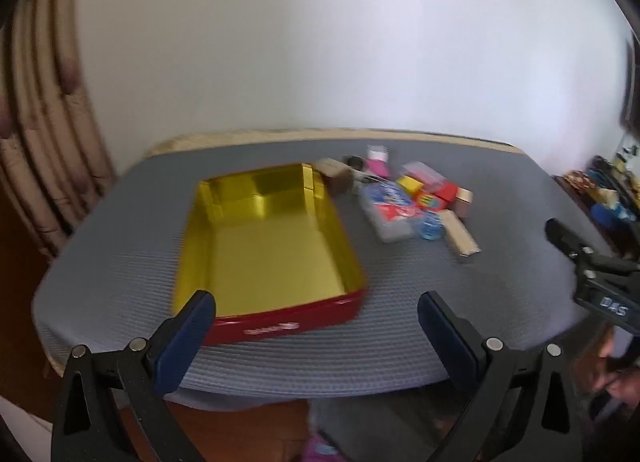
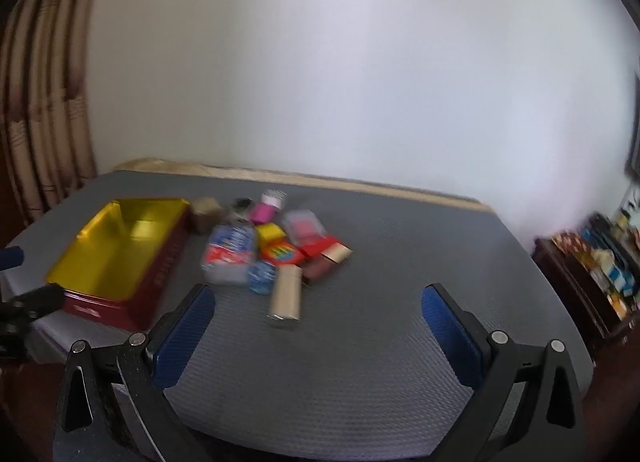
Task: Organize rigid objects
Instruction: 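Move both tools toward the object cluster beside the gold tray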
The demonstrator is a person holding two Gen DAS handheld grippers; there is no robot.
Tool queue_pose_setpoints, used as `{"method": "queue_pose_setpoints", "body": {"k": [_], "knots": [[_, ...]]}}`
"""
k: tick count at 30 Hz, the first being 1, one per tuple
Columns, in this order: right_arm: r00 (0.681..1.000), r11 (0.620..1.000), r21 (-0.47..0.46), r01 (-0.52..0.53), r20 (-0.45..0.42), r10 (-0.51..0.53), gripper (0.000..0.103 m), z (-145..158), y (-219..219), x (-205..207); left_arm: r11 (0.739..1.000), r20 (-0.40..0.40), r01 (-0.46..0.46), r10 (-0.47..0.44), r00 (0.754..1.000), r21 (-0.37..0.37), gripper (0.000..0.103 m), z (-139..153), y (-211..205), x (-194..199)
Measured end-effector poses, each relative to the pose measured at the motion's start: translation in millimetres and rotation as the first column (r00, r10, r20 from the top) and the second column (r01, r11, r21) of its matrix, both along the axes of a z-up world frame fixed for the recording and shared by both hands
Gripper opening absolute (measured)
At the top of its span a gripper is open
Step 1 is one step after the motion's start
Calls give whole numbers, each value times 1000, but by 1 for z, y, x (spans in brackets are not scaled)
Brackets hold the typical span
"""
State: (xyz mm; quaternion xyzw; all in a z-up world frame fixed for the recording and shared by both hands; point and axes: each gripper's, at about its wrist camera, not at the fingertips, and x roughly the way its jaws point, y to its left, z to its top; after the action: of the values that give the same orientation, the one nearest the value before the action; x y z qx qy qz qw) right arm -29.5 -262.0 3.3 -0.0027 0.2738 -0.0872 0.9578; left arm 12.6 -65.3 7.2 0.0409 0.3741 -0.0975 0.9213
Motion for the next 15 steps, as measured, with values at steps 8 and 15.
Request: {"method": "queue_pose_setpoints", "body": {"k": [8, 15], "knots": [[991, 991, 44, 128, -52, -126, 103, -10, -74, -10, 987, -140, 133, -144, 980, -88, 103, 1, -65, 40], [977, 967, 170, 188, -131, -167, 103, -27, -122, -6, 985, -226, 141, -161, 961, -103, 103, -4, -103, 89]]}}
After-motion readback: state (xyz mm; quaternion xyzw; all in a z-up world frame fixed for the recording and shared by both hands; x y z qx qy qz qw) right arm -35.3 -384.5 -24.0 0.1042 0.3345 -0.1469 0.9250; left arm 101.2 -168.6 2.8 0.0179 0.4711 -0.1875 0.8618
